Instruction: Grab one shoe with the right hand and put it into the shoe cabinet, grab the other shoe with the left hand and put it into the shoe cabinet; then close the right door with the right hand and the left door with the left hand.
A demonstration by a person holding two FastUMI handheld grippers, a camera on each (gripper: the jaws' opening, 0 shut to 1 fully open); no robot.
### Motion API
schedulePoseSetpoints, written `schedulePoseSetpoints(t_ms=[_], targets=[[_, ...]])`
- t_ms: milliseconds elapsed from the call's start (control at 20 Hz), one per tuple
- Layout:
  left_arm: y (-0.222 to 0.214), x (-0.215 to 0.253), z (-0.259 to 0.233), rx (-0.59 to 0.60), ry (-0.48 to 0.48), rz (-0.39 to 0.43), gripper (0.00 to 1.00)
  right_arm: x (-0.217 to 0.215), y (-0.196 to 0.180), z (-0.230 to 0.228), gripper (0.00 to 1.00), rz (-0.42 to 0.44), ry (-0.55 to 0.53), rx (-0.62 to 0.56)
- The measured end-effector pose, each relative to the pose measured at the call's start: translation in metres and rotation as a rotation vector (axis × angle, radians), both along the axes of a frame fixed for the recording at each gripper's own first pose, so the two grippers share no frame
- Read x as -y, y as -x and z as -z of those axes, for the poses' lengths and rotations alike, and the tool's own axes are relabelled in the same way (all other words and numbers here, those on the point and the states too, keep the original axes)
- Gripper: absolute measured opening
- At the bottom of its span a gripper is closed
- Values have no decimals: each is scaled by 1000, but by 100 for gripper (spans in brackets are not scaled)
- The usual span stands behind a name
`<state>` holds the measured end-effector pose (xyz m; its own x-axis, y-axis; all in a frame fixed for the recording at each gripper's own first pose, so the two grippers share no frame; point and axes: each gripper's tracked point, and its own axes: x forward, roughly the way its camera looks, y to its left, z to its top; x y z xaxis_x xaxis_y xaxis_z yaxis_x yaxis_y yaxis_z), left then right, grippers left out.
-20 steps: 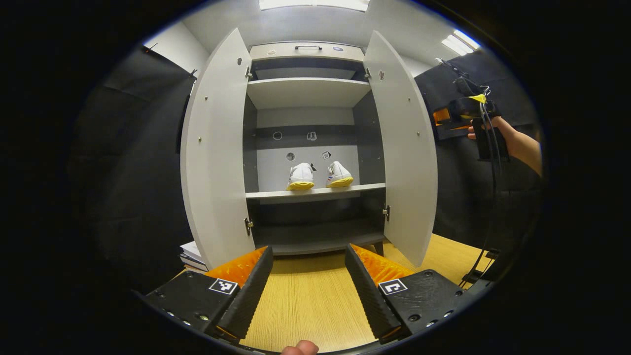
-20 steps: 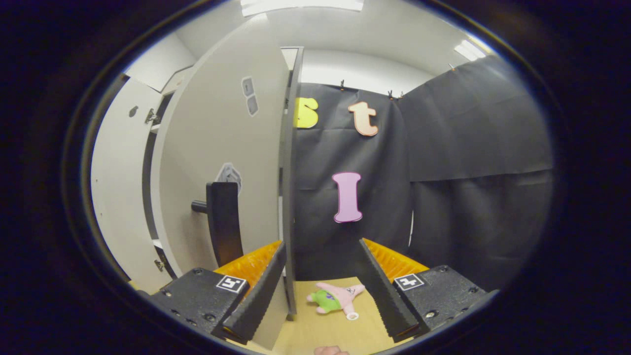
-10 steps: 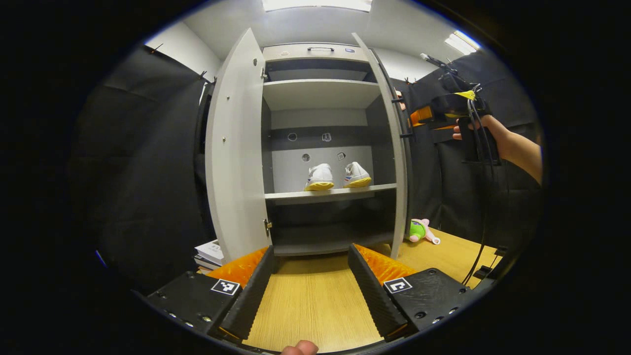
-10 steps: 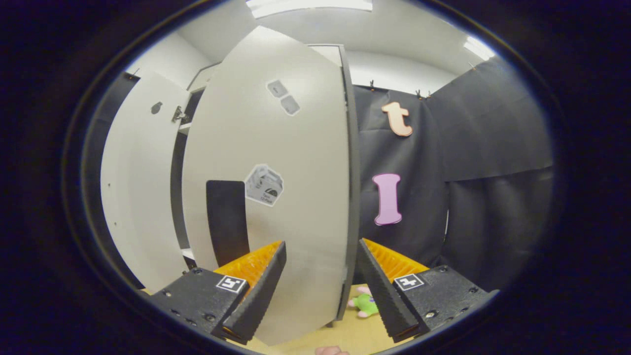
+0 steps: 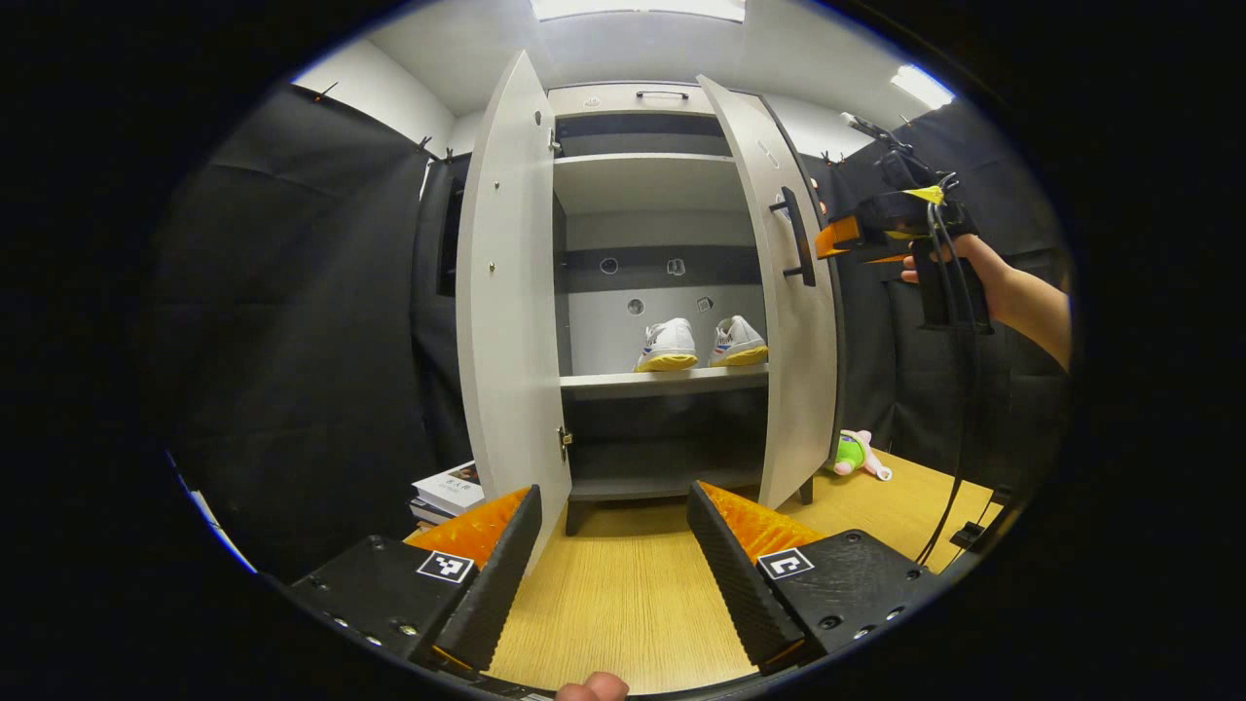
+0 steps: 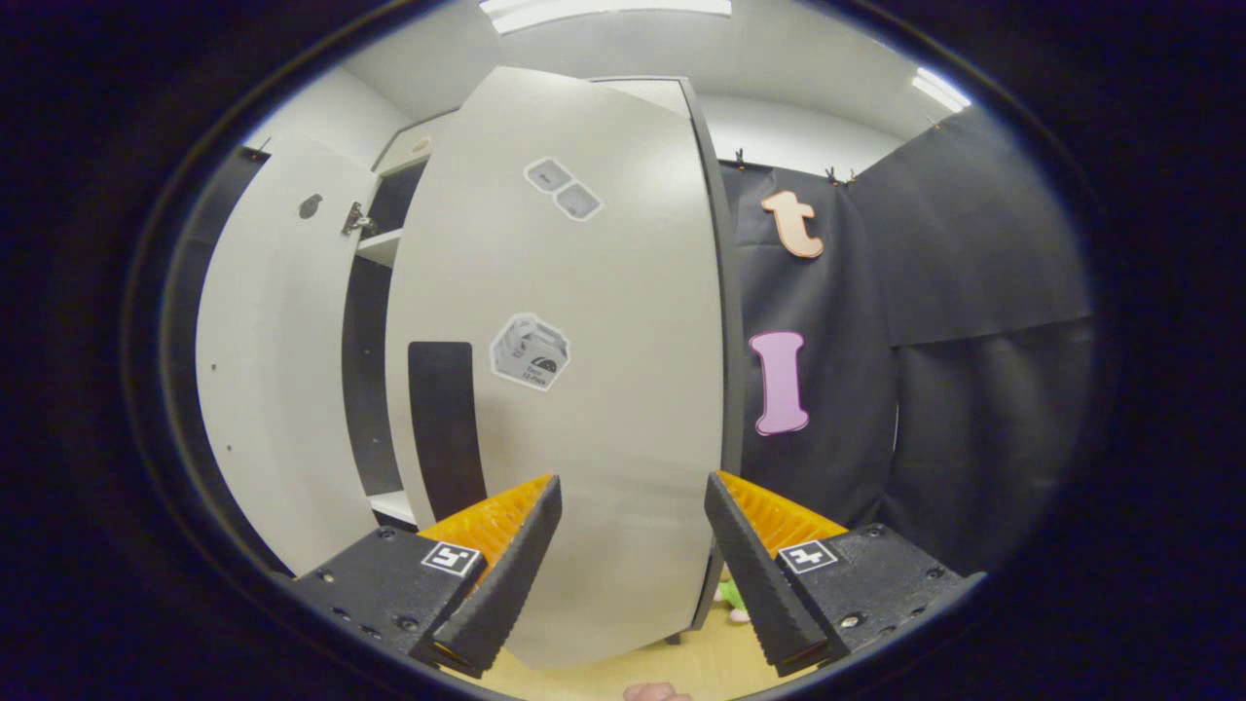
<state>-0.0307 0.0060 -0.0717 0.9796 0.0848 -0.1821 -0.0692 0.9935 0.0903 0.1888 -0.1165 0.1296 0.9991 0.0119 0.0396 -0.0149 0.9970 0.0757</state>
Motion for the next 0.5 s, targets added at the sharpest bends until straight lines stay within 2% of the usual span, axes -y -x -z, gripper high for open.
schedulePoseSetpoints(t_ms=[50,150,200,300,400,500], targets=[[-1,1,0,0,-1,1,90,1,10,1,93,5,0,5],[-3,5,-2,4,-4,14,90,0,31,6,96,13,7,15],[-4,8,-2,5,-8,23,90,-2,43,10,92,21,8,15],[-9,9,-4,12,-22,38,90,-15,69,13,100,13,6,32],[-11,16,-8,23,-28,52,90,-25,95,17,92,14,37,52],[-11,23,-13,37,-30,63,90,-39,120,23,96,12,66,75]])
